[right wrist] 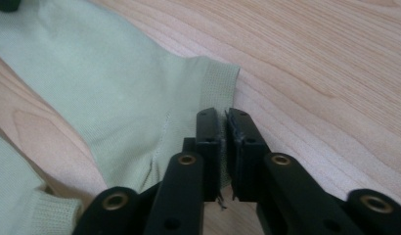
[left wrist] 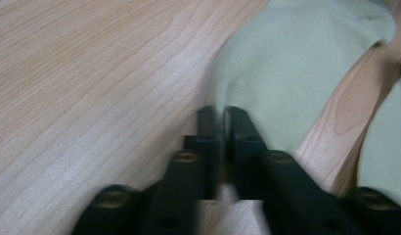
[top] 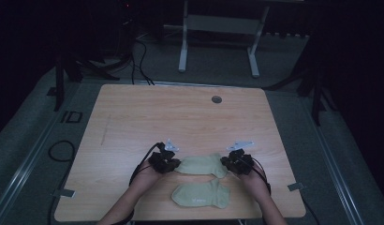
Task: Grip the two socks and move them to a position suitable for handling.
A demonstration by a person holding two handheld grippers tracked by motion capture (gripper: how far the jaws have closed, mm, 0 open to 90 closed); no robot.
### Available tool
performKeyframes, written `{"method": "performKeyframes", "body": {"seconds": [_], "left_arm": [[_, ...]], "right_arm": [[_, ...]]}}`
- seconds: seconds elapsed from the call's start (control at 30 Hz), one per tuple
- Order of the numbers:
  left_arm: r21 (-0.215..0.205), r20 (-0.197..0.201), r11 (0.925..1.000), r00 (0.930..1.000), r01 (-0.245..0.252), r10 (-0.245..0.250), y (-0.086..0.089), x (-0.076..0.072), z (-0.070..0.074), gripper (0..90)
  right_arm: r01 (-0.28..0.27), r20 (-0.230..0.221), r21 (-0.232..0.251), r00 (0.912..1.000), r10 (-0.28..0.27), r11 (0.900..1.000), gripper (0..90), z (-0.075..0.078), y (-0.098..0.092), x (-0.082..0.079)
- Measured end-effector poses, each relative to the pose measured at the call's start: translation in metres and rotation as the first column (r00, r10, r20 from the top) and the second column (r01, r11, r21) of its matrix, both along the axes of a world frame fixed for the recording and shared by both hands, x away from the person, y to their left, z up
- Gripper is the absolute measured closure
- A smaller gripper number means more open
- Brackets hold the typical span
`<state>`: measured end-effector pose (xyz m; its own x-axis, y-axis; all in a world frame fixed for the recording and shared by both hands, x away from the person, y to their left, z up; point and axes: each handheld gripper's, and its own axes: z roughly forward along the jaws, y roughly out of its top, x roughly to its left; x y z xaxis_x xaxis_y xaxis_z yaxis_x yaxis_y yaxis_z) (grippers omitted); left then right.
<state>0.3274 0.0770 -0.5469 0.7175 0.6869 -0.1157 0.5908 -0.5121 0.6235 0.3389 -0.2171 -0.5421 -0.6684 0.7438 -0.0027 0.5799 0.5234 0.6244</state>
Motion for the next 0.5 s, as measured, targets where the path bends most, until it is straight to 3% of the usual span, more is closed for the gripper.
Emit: {"method": "performKeyframes", "body": {"seconds": [0.03, 0.2, 0.27, 0.37, 0.5], "left_arm": [[0.007, 0.013, 0.9999, 0.9999, -0.010, 0.010, 0.001, 0.000, 0.002, 59.5], [-0.023, 0.107, 0.9994, 0.9939, -0.026, 0.028, 0.004, -0.007, 0.017, 55.4], [-0.027, 0.140, 0.9996, 0.9900, -0.007, 0.010, 0.001, -0.011, 0.022, 66.1], [-0.013, 0.145, 0.9997, 0.9892, 0.022, -0.020, -0.006, -0.012, 0.023, 84.6], [0.003, 0.120, 0.9994, 0.9922, 0.035, -0.035, -0.013, -0.009, 0.011, 86.7]], "right_arm": [[0.010, 0.013, 0.004, 0.9999, -0.010, 1.000, 72.4, 0.003, 0.000, 0.000], [0.006, 0.053, 0.037, 0.9986, -0.008, 0.999, 72.1, 0.020, 0.000, -0.005], [-0.011, 0.056, 0.036, 0.9984, 0.009, 0.999, 77.5, 0.024, 0.003, -0.008], [-0.035, 0.055, 0.028, 0.9980, 0.033, 0.999, 79.0, 0.022, 0.009, -0.010], [-0.046, 0.033, 0.016, 0.9984, 0.045, 0.999, 75.0, 0.010, 0.017, -0.008]]}}
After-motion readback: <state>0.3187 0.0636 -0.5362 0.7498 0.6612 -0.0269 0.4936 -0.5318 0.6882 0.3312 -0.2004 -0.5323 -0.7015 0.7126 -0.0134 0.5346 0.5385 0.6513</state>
